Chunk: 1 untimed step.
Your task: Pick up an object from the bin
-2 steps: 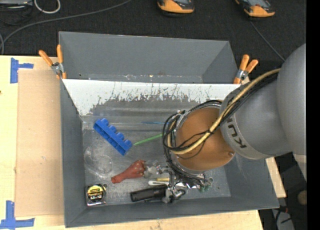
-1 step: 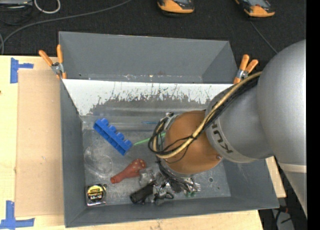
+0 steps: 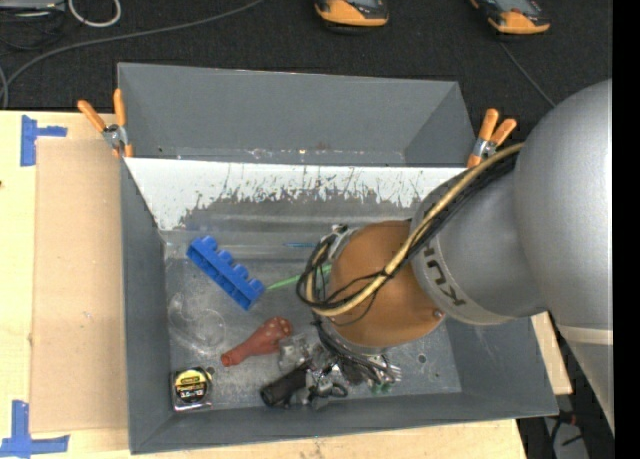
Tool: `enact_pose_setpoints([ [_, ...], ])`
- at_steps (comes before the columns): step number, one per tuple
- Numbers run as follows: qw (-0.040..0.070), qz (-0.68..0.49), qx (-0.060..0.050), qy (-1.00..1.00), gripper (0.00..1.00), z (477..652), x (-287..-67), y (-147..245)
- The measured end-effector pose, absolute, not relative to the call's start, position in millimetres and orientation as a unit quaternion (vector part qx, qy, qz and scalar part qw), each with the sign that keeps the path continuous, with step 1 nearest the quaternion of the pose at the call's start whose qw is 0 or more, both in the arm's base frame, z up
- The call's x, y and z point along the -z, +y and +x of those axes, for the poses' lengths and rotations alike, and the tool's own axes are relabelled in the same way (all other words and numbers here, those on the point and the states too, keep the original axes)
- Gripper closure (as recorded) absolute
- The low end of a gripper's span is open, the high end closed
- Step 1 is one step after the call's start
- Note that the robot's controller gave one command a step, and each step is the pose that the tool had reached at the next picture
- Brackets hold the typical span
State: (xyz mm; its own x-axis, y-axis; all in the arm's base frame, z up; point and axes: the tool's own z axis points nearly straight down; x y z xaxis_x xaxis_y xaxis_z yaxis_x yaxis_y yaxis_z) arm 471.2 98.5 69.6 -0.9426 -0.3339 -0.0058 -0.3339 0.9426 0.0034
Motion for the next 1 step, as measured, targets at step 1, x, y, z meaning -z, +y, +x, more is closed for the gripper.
enact_pose_setpoints([
  [1, 0.0, -0.169, -0.002, 0.986, 1.0, 469.3, -93.9, 98.6],
])
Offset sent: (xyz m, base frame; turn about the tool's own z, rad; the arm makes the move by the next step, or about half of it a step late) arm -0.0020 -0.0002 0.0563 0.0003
